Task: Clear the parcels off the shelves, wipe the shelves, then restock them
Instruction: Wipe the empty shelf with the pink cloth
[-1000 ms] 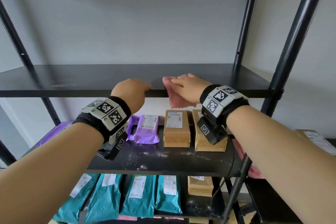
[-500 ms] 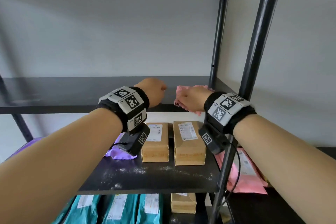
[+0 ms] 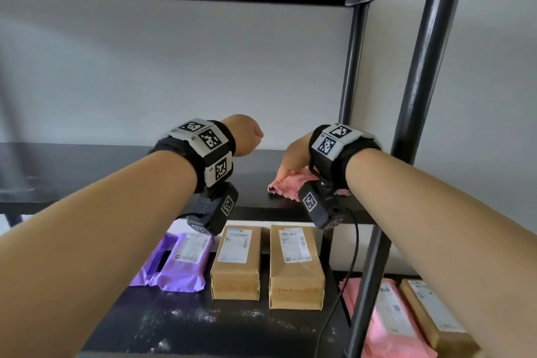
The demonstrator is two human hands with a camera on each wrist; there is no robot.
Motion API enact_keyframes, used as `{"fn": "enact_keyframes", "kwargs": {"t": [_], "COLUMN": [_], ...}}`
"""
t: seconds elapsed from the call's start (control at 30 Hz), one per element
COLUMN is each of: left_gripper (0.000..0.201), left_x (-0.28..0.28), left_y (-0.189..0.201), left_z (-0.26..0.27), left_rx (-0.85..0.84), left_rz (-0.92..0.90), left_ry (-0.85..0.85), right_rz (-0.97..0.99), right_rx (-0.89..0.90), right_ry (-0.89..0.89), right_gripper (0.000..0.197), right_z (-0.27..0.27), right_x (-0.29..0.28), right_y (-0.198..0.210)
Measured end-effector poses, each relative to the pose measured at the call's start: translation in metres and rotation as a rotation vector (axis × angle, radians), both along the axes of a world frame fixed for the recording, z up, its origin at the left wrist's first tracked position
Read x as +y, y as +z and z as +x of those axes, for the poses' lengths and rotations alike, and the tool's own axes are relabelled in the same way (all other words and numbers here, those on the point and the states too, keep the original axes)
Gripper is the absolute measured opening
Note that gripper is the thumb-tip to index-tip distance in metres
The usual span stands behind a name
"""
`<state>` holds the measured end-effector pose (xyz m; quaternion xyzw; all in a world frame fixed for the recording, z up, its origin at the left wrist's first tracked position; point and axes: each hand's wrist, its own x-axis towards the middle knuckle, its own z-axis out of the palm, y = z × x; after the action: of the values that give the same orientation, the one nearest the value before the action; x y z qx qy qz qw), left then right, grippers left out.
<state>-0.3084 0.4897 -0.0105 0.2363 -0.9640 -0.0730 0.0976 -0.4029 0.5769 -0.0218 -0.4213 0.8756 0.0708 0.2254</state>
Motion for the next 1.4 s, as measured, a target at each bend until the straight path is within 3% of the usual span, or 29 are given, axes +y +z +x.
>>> {"fn": "enact_keyframes", "kwargs": {"t": [0.1,0.17,0.23,0.47,0.63,0.77,0.87,1.1,1.3,1.4], "left_gripper": [0.037,0.036,0.036,0.035,0.035,0.033,0.033,0.033,0.032,0.032], "left_x": [-0.014,-0.025,-0.039,-0.089,-0.121,-0.141,-0.148,-0.138,-0.109,-0.099], "left_y": [0.004,0.009,0.013,0.021,0.015,0.009,0.006,0.008,0.011,0.013], "left_z": [-0.012,-0.02,-0.027,-0.047,-0.051,-0.051,-0.05,-0.052,-0.054,-0.052], "left_rx": [-0.013,-0.026,-0.036,-0.059,-0.079,-0.089,-0.091,-0.061,-0.011,-0.002], "left_rz": [-0.006,-0.021,-0.025,-0.024,0.005,0.004,0.011,0.04,0.08,0.075], "left_ry": [-0.03,-0.058,-0.09,-0.144,-0.161,-0.141,-0.121,-0.105,-0.152,-0.161], "right_rz": [-0.102,-0.116,-0.087,-0.082,0.173,0.001,-0.022,-0.022,0.092,0.204], "right_rx": [-0.01,-0.031,-0.025,0.08,0.008,-0.02,-0.098,-0.006,-0.046,0.101], "right_ry": [-0.09,-0.126,-0.146,-0.171,-0.047,-0.02,0.006,0.245,0.171,0.106], "right_gripper": [0.018,0.036,0.043,0.036,0.041,0.04,0.038,0.047,0.042,0.046], "right_z": [-0.015,-0.021,-0.029,-0.06,-0.068,-0.069,-0.052,-0.028,-0.034,-0.048], "right_x": [-0.014,-0.021,-0.027,-0.055,-0.096,-0.126,-0.141,-0.122,-0.08,-0.063], "right_y": [0.005,0.008,0.008,0.005,-0.002,-0.006,-0.01,-0.002,0.004,0.006]}}
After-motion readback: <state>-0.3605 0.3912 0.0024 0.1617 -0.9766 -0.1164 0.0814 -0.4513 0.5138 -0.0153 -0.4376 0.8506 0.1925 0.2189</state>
